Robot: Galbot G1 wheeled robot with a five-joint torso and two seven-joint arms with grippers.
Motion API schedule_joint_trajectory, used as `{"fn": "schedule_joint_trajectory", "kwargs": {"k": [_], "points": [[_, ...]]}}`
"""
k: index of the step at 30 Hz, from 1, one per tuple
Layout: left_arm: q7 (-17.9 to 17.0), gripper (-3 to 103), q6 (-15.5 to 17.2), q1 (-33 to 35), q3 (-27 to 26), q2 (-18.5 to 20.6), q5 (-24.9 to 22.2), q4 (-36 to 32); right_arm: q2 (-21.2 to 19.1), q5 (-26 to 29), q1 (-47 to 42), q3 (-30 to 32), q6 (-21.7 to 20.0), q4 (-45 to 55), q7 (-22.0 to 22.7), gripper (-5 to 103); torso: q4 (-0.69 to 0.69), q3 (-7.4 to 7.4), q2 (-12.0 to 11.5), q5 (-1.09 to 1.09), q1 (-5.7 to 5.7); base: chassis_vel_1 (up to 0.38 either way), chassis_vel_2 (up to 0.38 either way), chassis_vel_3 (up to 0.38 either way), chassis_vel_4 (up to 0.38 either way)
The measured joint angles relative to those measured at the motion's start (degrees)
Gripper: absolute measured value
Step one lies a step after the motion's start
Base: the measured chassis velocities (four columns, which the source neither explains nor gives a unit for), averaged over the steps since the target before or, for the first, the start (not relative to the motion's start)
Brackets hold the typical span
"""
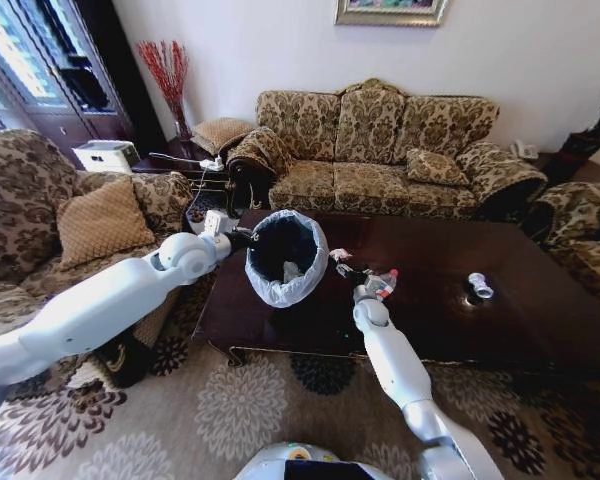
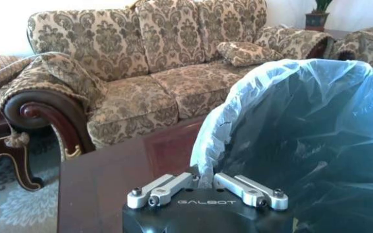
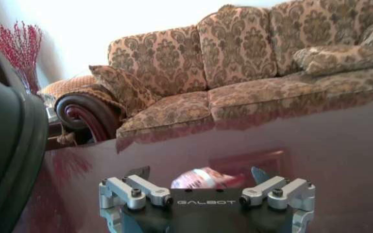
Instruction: Move to the front of the table and place the trash on the table into the trash bin.
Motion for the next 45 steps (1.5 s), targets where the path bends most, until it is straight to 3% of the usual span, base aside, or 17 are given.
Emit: {"fn": "schedule_joint_trajectory", "kwargs": {"k": [10, 12, 14, 23, 26, 30, 35, 38, 45], "points": [[-0.05, 0, -0.15, 1.34, -1.11, 0.86, -0.16, -1.45, 2.8, 0.99, 3.62, 0.17, -1.86, -8.83, 0.0, 103, -0.03, 0.03, -0.02, 0.01, 0.09, -0.078, 0.076, 0.09, -0.093], [-0.04, 0, -0.41, 1.88, -1.55, 1.21, -0.23, -1.82, 2.87, 1.32, 3.65, 0.16, -2.56, -9.62, 0.0, 96, -0.02, 0.01, -0.01, 0.0, 0.01, 0.0, 0.0, 0.0, 0.0], [-0.02, 0, -0.58, 2.37, -1.87, 1.4, -0.23, -1.99, 2.95, 1.37, 3.54, 0.18, -2.51, -9.63, 0.0, 96, 0.0, -0.02, 0.01, 0.0, -0.04, 0.0, 0.0, 0.0, 0.0], [0.18, 0, -0.97, 3.8, -2.67, 1.7, 0.16, -2.44, 2.63, 2.34, 2.54, 0.3, -3.64, -8.99, 0.0, 59, -0.02, 0.01, 0.0, 0.0, 0.04, 0.0, 0.0, 0.0, 0.0], [0.19, 0, -0.98, 3.81, -2.67, 1.67, 0.16, -2.64, 2.56, 2.75, 2.49, 0.35, -3.82, -8.99, 0.0, 53, -0.03, 0.01, 0.0, 0.0, 0.05, 0.0, 0.0, 0.0, 0.0], [0.2, 0, -1.05, 4.31, -2.79, 1.99, 0.18, -3.02, 2.47, 3.39, 2.42, 0.4, -4.1, -9.03, 0.0, 31, -0.02, 0.0, 0.0, 0.0, 0.0, 0.0, 0.0, 0.0, 0.0], [0.2, 0, -1.06, 4.7, -3.14, 2.3, 0.22, -3.29, 2.38, 3.62, 2.26, 0.49, -4.1, -8.95, 0.0, 21, 0.0, 0.0, 0.0, 0.0, 0.01, 0.0, 0.0, 0.0, 0.0], [0.2, 0, -1.07, 4.75, -3.36, 2.57, 0.2, -3.46, 2.17, 4.15, 1.89, 0.81, -4.08, -8.11, 0.0, 5, -0.01, 0.01, 0.0, 0.01, 0.02, 0.0, 0.0, 0.0, 0.0], [0.21, 0, -1.09, 4.69, -3.5, 3.07, 0.02, -3.61, 0.61, 5.16, -0.37, 1.81, -2.35, -2.06, 0.0, 0, -0.02, 0.01, 0.0, 0.0, 0.02, 0.0, 0.0, 0.0, 0.0]]}}
